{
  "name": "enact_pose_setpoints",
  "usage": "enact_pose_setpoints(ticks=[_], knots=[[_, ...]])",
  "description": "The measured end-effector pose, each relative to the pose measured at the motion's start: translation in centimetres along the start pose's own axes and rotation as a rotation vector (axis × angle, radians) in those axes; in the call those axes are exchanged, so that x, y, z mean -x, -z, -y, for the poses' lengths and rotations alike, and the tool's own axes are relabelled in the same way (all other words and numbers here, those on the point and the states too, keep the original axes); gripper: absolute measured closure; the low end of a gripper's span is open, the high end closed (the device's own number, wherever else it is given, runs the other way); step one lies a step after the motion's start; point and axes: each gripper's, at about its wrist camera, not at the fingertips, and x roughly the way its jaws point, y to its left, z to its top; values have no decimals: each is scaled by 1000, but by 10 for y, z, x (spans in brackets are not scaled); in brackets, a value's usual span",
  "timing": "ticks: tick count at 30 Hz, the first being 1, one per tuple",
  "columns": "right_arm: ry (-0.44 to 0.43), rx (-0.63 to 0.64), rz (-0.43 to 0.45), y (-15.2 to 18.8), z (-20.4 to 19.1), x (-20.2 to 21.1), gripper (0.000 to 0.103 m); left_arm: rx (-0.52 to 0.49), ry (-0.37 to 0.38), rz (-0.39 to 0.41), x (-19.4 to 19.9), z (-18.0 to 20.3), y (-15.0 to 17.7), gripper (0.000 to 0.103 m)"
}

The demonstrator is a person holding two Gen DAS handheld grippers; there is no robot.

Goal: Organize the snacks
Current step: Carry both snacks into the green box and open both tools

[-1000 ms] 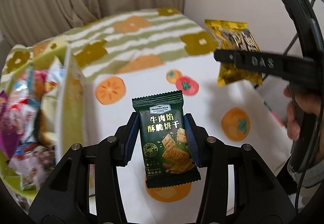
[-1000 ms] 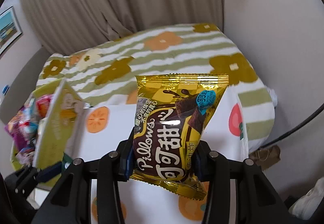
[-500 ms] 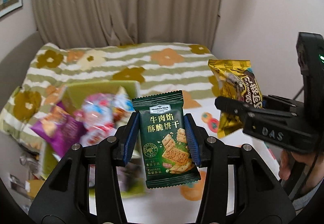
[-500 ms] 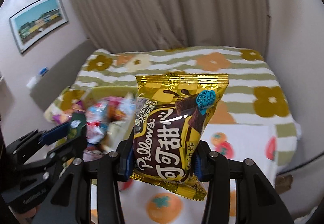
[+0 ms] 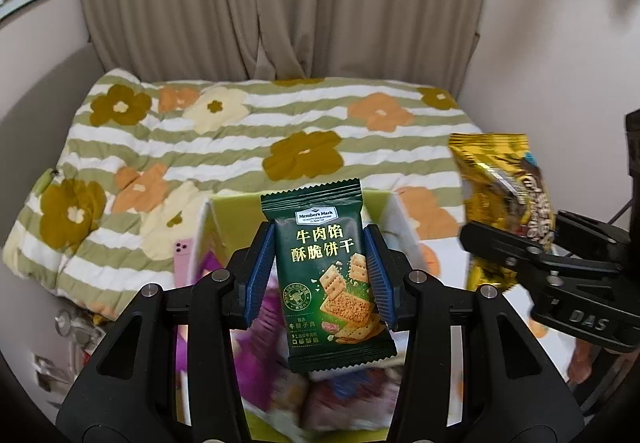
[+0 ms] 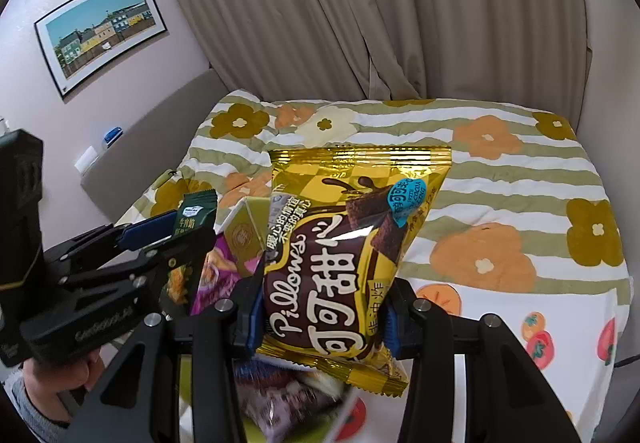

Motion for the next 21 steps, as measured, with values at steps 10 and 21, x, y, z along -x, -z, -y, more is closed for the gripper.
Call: enact_pose_setpoints(ticks=[10, 21], knots=[[84, -71, -39, -24, 11, -48, 61, -4, 53, -133, -88, -43, -26, 58], [105, -80, -84, -35, 15, -75, 61, 34, 7, -125, -79, -72, -5, 5]])
